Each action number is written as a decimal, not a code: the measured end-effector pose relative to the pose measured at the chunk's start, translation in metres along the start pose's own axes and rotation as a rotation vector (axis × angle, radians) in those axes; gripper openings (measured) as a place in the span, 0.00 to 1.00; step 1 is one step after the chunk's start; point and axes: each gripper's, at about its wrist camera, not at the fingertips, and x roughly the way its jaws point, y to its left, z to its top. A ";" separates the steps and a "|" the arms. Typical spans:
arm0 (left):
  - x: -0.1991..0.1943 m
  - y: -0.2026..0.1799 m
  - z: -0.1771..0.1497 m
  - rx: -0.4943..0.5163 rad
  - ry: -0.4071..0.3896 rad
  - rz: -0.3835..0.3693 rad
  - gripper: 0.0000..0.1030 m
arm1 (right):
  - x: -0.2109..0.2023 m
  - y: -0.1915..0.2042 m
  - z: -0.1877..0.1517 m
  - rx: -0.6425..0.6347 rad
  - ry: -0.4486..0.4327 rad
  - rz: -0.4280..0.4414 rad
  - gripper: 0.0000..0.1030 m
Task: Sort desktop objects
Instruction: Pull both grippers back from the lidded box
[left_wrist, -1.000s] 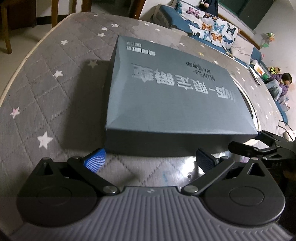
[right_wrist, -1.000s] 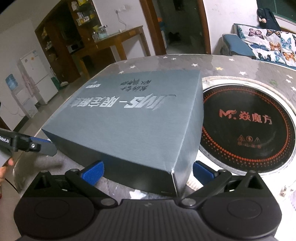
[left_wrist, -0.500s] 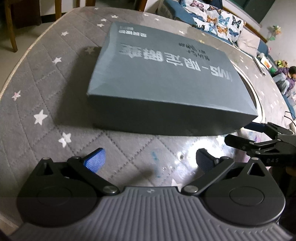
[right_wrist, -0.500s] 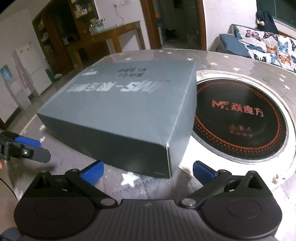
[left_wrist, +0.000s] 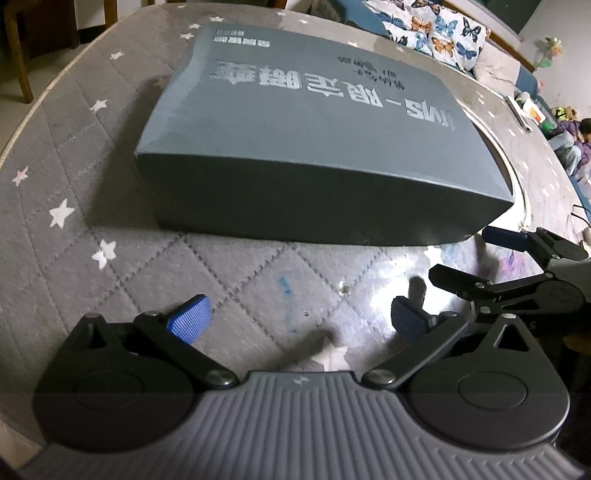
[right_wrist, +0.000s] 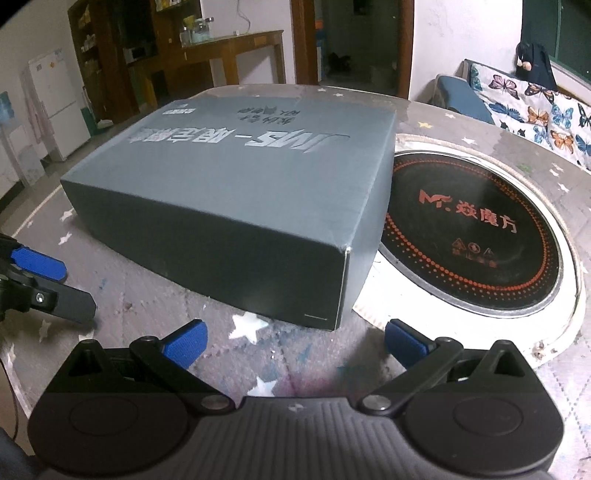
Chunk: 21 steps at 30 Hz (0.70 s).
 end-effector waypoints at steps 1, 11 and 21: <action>0.001 0.000 0.000 -0.001 0.002 0.003 1.00 | 0.000 0.001 0.000 -0.003 -0.001 -0.004 1.00; 0.006 -0.004 -0.002 -0.001 -0.017 0.046 1.00 | 0.002 0.005 -0.003 -0.019 -0.008 -0.026 1.00; 0.016 -0.017 -0.004 0.031 -0.025 0.105 1.00 | 0.004 0.007 -0.006 -0.022 -0.022 -0.043 1.00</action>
